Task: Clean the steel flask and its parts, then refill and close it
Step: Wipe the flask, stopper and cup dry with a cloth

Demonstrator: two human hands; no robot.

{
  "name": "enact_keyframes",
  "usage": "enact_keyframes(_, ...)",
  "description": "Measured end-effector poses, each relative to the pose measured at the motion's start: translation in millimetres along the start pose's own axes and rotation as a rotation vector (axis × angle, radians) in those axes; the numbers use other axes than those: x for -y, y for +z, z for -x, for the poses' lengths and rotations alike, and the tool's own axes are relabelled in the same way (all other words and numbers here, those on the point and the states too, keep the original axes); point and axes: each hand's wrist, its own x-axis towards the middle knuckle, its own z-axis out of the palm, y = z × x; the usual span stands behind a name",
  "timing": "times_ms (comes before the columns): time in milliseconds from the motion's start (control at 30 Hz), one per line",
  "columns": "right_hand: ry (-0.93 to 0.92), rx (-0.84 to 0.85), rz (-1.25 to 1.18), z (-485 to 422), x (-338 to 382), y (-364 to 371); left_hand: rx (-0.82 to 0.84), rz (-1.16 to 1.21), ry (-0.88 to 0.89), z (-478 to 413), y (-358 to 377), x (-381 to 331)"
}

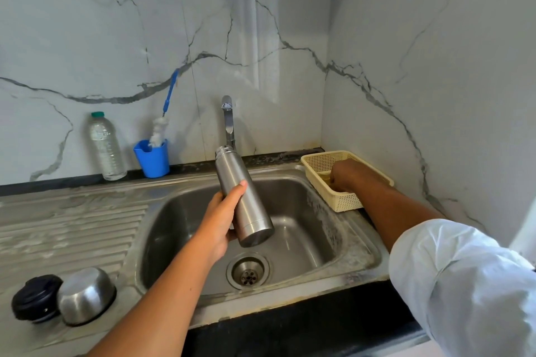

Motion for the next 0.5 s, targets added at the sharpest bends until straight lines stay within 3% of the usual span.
enact_keyframes(233, 0.177, -0.222, -0.333, -1.7, -13.6, -5.4, 0.001, 0.029, -0.009, -2.7, -0.8, -2.3)
enact_keyframes(367, 0.289, -0.384, -0.637, -0.7, -24.4, -13.7, 0.004, 0.039, -0.010, -4.5, -1.0, -3.6)
enact_keyframes(500, 0.393, -0.433, -1.048, 6.4, -25.1, -33.0, 0.011, 0.048, -0.008, -2.7, -1.1, -4.7)
